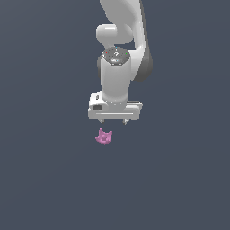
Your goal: Pick up the object and move it to a goal position.
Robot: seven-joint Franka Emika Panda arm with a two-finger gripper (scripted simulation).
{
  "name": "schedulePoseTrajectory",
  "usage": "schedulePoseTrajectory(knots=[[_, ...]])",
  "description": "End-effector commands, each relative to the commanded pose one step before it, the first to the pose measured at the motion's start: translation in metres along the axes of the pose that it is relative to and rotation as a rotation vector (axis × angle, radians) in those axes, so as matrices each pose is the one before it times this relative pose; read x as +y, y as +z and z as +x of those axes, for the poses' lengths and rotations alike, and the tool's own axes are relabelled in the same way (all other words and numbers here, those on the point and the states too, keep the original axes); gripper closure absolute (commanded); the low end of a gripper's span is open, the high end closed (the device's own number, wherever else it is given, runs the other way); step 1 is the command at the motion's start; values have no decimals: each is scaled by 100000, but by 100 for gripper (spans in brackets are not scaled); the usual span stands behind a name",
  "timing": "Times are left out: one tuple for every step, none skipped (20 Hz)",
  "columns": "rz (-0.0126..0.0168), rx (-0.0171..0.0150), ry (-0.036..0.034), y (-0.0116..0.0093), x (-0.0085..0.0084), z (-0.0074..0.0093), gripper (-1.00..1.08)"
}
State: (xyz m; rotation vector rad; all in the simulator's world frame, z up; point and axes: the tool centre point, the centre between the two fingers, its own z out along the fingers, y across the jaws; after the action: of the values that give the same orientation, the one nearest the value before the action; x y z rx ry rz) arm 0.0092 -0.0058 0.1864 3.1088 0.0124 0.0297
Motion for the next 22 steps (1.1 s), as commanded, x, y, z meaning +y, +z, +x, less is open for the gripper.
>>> schedulePoseTrajectory(knots=[[-196,-143,-1385,-233,-435,-69,-92],[10,16,96,7,37,6,-92],[48,13,331,76,97,11,-92],[79,-14,477,150,114,14,-92],[108,-44,606,223,126,14,-92],[137,-69,753,296,145,15,-92],[166,-92,923,368,175,17,-92],[192,-107,1107,439,212,19,-92],[217,-118,1316,509,260,22,-92],[239,-129,1528,580,310,25,-92],[255,-143,1725,651,355,25,-92],[265,-160,1910,722,394,24,-92],[271,-176,2102,794,438,23,-92],[260,-179,2198,824,465,20,-92],[218,-161,2029,756,435,16,-92],[181,-143,1841,683,400,13,-92],[148,-126,1650,610,362,10,-92],[120,-110,1461,538,324,8,-92],[96,-93,1266,465,283,6,-92],[75,-78,1073,393,241,5,-92],[58,-63,880,322,200,4,-92],[42,-48,684,250,155,3,-92]])
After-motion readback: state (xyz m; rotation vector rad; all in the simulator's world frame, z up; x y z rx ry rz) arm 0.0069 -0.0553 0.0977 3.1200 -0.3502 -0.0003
